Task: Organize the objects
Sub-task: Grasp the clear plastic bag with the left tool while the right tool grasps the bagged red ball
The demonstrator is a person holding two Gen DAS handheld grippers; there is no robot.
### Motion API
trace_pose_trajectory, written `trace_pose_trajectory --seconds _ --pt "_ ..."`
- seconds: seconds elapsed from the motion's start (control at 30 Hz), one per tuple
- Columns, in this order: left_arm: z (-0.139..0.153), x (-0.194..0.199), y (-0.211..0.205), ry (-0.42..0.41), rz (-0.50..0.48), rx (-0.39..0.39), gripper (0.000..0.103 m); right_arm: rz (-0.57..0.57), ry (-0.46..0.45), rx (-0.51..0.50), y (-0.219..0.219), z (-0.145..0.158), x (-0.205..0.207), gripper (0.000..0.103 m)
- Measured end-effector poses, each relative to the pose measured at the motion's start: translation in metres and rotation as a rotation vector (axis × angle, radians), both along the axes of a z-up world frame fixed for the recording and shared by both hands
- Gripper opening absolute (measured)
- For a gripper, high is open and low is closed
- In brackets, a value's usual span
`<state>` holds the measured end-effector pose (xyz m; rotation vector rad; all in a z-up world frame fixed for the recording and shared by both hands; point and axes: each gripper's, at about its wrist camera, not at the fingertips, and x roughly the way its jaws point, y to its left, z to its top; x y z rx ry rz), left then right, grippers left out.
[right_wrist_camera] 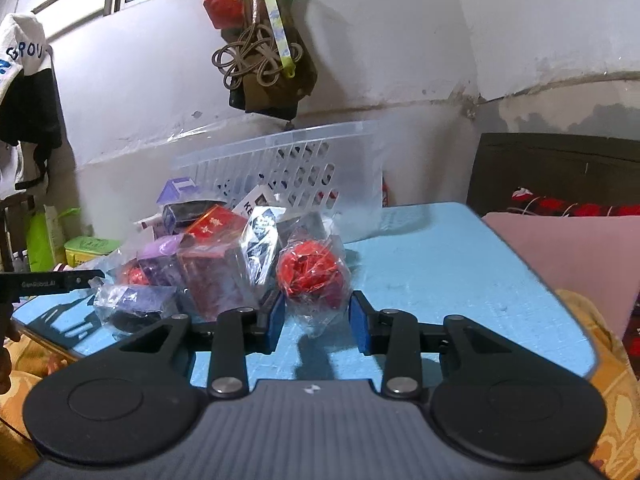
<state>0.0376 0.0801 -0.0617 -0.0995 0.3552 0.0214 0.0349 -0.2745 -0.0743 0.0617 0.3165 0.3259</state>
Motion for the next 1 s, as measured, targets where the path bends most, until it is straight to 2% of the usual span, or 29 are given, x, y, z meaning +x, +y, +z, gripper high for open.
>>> trace_pose_trajectory --seconds 0.23,0.47,0.57,0.73,0.83,0.93,1.0 --pt "0.007 -0.006 -0.004 -0.054 -0.012 0.007 0.052 -0.014 -0.02 0.002 -0.001 0.007 0.003 0.038" --pt "0.03 -0.001 0.001 -0.104 -0.014 0.004 0.052 -0.026 -0.067 -0.007 0.0 0.022 0.006 0.038" --pt "0.04 0.002 0.002 -0.123 -0.02 0.011 0.046 -0.024 -0.082 0.007 -0.001 0.029 0.009 0.038" --pt "0.055 0.003 0.0 -0.157 -0.029 0.023 0.046 -0.028 -0.117 0.006 -0.001 0.04 0.014 0.038" --pt "0.053 0.006 -0.002 -0.143 -0.03 0.047 0.046 -0.024 -0.121 0.008 0.0 0.042 0.015 0.038" --pt "0.04 0.006 -0.001 -0.092 -0.03 0.043 0.046 -0.021 -0.109 0.017 -0.002 0.038 0.015 0.038" --pt "0.03 -0.002 -0.003 -0.079 -0.025 0.067 0.049 -0.022 -0.1 0.021 -0.004 0.034 0.015 0.038"
